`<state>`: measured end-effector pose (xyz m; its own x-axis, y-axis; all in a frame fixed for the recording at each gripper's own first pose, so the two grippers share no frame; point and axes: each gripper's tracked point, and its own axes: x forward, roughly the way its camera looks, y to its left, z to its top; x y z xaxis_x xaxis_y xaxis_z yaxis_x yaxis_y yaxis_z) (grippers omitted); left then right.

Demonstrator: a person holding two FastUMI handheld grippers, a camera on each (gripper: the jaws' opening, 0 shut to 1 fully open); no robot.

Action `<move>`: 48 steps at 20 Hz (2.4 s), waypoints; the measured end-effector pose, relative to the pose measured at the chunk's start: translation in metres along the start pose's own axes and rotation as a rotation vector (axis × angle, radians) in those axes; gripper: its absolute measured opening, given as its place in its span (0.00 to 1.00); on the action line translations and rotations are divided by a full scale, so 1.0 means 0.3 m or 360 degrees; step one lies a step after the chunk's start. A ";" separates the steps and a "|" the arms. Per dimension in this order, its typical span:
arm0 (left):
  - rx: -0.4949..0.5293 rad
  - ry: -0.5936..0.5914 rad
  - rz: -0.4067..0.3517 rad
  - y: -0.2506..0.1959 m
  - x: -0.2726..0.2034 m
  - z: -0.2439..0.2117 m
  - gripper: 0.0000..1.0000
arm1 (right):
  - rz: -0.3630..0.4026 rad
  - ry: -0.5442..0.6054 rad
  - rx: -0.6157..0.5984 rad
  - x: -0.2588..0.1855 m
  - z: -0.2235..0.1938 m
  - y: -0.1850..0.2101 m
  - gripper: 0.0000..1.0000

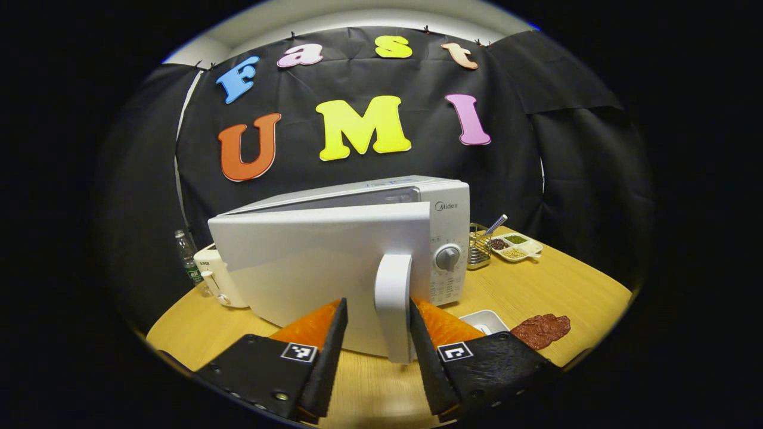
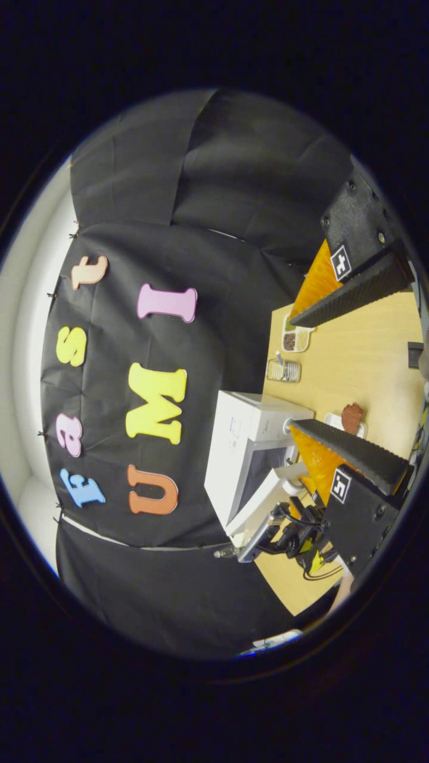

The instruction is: Open the microwave oven with the left hand, put the food in, and close the microwave oven.

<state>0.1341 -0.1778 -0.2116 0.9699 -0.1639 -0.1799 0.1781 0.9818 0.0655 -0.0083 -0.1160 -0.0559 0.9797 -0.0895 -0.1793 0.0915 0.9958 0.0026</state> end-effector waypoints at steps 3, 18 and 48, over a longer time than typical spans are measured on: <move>-0.0035 0.0026 0.0001 0.033 -0.033 -0.006 0.96 | 0.0006 -0.0002 0.0020 -0.010 -0.008 0.003 0.99; -0.0040 0.0107 0.0078 0.267 -0.319 -0.088 0.97 | 0.0134 0.0060 0.0022 0.022 -0.103 0.188 0.99; -0.0103 0.0266 0.0574 0.889 -0.799 -0.245 0.96 | 0.0304 0.0362 0.0159 0.244 -0.491 0.317 0.92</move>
<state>-0.0629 0.1305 -0.2230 0.9271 0.2049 -0.3139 -0.1848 0.9784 0.0928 0.0459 -0.0249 -0.2136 0.9169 0.1166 -0.3816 -0.0621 0.9864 0.1523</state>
